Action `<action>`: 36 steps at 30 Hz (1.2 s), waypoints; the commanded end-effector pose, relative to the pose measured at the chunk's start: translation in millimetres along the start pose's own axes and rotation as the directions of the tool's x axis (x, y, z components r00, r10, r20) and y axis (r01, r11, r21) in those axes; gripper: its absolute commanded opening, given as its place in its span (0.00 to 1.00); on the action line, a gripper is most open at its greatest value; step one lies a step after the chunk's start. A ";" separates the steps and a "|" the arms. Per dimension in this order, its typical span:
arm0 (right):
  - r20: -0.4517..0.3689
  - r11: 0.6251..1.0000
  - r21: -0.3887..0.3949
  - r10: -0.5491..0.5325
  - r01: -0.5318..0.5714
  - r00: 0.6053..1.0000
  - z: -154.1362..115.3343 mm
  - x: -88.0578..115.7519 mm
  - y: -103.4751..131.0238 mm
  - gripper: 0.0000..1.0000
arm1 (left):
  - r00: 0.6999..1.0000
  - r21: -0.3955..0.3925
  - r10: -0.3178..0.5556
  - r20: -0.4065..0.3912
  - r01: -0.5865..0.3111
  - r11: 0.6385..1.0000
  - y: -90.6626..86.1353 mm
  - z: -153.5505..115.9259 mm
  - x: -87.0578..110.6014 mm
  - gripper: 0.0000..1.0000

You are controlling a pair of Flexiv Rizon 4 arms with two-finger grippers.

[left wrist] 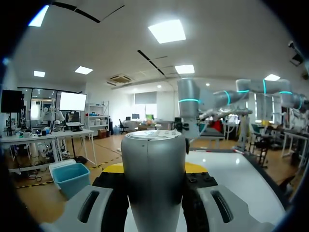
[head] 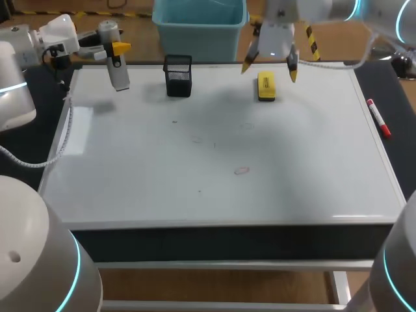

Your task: Pick up the inspection probe, press it on each red-marked spot on the whiteboard one by one, put down the probe, pick up the eraser, and wipe off all the red marks.

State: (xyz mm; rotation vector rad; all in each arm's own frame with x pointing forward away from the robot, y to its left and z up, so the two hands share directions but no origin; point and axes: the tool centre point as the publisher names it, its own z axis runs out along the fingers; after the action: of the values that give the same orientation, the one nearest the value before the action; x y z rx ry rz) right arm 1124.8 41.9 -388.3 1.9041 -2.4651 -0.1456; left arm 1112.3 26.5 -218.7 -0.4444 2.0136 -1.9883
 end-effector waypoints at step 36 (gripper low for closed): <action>-0.064 0.998 -0.049 -0.043 0.040 0.997 34.0 2.1 -10.6 1.00 | 1.000 0.004 0.002 0.001 -0.002 1.000 0.1 0.6 -0.4 0.00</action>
State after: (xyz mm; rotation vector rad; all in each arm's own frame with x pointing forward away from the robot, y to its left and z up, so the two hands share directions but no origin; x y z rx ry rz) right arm 1131.6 40.2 -425.2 1.9124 -2.3665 -0.1425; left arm 1112.2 26.5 -218.7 -0.4444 2.0135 -1.9883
